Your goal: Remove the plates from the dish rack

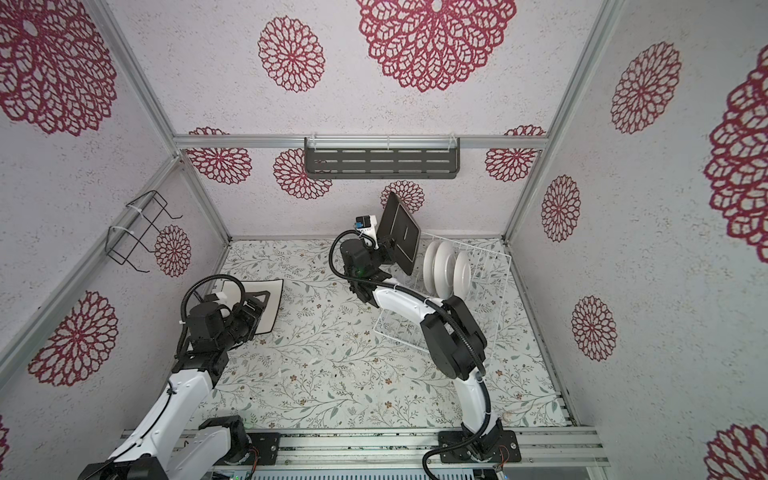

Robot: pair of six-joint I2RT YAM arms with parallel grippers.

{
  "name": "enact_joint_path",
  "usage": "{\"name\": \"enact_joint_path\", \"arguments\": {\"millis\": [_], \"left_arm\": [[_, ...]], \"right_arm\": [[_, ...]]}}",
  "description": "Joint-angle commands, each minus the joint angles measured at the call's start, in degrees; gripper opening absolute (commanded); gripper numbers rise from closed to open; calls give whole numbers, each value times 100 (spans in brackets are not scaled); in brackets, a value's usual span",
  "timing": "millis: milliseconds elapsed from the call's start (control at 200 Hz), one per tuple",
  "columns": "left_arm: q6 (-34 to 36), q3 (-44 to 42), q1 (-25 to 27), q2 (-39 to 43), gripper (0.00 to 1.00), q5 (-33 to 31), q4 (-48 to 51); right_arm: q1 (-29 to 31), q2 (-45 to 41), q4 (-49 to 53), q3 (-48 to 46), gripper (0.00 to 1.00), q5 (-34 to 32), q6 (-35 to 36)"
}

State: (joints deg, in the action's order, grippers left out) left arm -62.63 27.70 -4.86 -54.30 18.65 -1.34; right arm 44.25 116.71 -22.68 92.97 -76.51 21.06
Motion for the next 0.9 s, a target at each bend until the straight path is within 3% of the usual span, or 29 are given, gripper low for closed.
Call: {"name": "enact_joint_path", "arguments": {"millis": [0,330,405,535,716,896], "left_arm": [[14,143,66,69,97,-37,11],[-11,182,100,122,97,-81,42],[-12,212,117,129,97,-48,75],[-14,179,135,261,97,-156,129],[-97,283,194,104,97,-145,-85],[-99,461,357,-43,97,-123,-124]], "right_arm": [[161,-687,-689,376,0,-271,127],[515,-1048,-251,418,0,20,-155],[565,-1214,172,380,0,175,-636],[577,-1496,1460,439,0,856,-2072],[649,-1643,1864,378,0,1089,-2603],[647,-2064,1870,-31,0,1795,-3313]]}}
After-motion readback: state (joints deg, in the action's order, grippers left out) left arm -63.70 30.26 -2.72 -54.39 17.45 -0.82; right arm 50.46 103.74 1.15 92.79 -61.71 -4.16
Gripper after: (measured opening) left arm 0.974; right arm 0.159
